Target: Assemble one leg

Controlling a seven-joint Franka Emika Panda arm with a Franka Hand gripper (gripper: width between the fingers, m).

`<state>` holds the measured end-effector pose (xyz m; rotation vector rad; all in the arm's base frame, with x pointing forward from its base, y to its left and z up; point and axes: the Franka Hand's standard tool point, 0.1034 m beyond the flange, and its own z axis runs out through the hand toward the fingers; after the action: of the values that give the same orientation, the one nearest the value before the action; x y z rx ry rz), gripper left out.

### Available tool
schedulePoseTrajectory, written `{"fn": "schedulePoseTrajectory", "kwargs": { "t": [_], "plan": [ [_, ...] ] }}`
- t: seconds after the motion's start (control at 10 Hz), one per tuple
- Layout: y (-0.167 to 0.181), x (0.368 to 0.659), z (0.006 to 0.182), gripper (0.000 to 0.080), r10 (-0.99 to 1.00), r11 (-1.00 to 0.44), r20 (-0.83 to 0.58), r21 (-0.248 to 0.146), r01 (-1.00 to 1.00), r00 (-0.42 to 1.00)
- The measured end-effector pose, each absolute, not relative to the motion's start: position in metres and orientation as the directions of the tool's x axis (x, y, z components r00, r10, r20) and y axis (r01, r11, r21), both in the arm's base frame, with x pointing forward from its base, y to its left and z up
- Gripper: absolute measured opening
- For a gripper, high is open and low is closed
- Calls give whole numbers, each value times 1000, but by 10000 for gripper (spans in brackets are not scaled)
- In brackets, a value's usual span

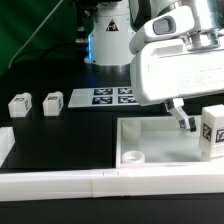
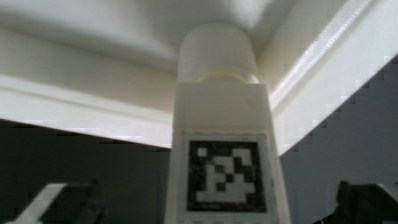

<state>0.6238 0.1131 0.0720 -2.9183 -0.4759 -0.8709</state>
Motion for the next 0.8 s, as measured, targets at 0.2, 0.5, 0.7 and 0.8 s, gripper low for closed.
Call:
{"fn": "schedulePoseTrajectory", "kwargs": {
  "t": [0.2, 0.5, 0.7, 0.8],
  "plan": [
    [113, 624, 72, 649, 277, -950, 542, 32, 310, 793],
    [113, 618, 93, 649, 274, -955, 423, 11, 297, 864],
    [121, 616, 104, 649, 289, -954, 201, -19, 299, 936],
    [126, 619, 106, 649, 289, -955, 138, -28, 296, 947]
  ]
}}
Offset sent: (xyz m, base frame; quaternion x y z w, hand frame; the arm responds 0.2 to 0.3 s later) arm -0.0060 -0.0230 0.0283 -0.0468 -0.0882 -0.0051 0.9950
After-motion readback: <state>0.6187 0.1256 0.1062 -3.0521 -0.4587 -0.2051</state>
